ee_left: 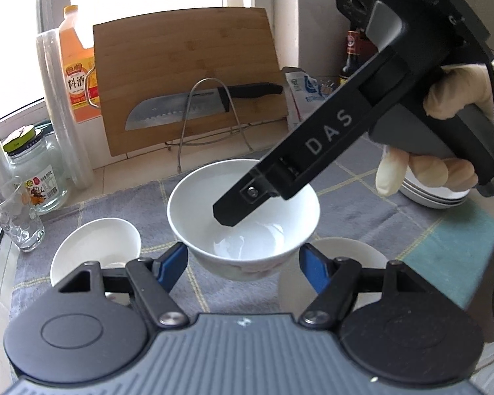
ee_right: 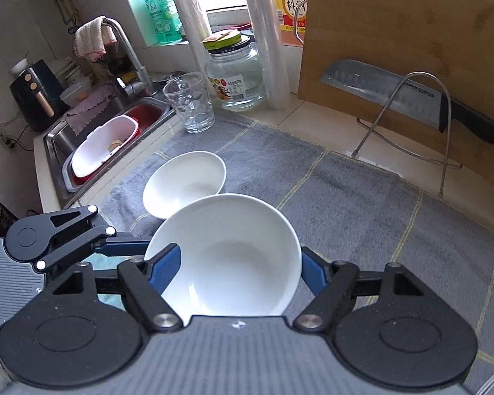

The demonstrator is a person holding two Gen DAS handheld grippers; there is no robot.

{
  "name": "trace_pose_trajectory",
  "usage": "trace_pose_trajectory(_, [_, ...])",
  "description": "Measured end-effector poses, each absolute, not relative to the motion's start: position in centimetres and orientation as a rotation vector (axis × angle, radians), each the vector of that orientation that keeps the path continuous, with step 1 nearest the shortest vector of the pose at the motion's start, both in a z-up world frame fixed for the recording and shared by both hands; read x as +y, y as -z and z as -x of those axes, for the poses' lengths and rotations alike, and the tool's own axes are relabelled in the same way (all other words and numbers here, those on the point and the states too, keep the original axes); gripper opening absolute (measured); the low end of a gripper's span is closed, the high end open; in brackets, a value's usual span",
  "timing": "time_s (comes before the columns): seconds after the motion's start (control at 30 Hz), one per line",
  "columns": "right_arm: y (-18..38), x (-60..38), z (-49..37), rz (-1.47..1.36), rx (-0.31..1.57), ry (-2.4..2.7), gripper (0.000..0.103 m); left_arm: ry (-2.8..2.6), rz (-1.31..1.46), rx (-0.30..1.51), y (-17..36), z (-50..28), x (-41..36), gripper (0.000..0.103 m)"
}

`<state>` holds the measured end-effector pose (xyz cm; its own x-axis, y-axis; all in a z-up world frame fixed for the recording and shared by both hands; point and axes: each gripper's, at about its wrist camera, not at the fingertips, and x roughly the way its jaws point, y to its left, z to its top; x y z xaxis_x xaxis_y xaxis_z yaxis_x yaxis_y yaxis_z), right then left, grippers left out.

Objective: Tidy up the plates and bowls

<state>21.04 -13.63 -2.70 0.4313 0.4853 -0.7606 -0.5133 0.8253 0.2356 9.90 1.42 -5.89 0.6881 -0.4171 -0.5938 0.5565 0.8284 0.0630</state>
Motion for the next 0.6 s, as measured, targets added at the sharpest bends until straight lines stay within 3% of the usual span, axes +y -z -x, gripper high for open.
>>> trace_pose_trajectory(0.6, [3.0, -16.3, -15.1, -0.015, 0.941, -0.579, 0.082, 0.618, -0.295, 0.623, 6.0, -5.6, -0.5, 0.074])
